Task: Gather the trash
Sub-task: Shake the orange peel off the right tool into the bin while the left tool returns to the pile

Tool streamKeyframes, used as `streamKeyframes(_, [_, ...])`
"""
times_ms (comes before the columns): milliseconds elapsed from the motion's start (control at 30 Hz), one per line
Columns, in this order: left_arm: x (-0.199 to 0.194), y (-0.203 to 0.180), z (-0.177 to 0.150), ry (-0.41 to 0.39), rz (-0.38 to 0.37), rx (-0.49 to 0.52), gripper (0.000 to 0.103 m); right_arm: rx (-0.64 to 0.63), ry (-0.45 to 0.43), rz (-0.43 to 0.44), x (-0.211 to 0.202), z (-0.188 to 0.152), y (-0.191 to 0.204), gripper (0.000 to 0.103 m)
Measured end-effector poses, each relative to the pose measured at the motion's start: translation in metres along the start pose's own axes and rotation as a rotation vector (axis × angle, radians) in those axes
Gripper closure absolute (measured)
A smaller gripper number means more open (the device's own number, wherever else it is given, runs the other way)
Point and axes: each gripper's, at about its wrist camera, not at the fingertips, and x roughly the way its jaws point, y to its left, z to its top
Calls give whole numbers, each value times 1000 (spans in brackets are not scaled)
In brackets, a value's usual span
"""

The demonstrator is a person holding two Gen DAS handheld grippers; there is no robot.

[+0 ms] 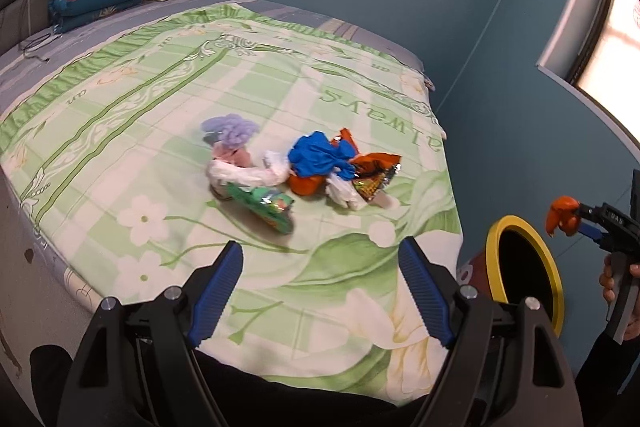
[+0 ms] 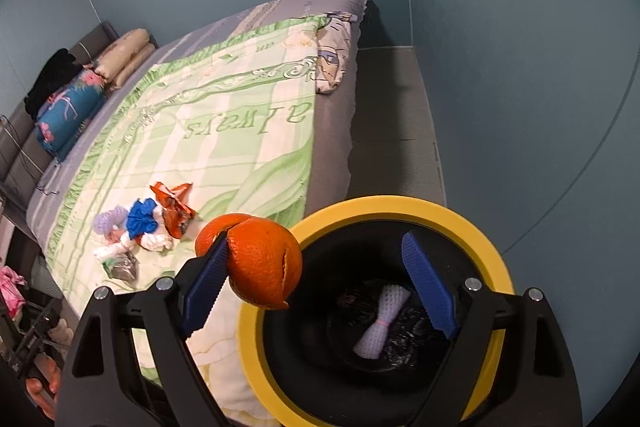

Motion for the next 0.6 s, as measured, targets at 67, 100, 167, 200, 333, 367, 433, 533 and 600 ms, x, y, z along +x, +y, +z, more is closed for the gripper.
streamKeyframes(67, [-1,7,-2,-8,1,-12,26,-6,8,-25,-1,-1,0,22])
streamKeyframes(100, [-1,10,-2,-10,1,-17,26,-10,16,-44,0,-1,0,22])
streamKeyframes(167, [1,17,-5,-9,0,-30,25,-18,29,-71,1,-2,0,20])
streamKeyframes(200, [3,20,-5,-7,-1,-34,26,-23,38,-86,2,-3,0,20])
streamKeyframes(333, [8,34,-10,-1,-11,-56,26,-26,84,-127,7,-7,-5,20])
streamKeyframes(367, [9,36,-11,0,-10,-61,25,-25,92,-137,8,-8,-6,20])
streamKeyframes(433, [12,43,-13,5,-12,-77,26,-25,107,-163,9,-10,-9,20])
streamKeyframes(533, [16,52,-15,13,-15,-93,26,-29,127,-194,9,-12,-11,20])
streamKeyframes(600, [18,58,-16,11,-15,-99,25,-25,136,-212,9,-12,-14,20])
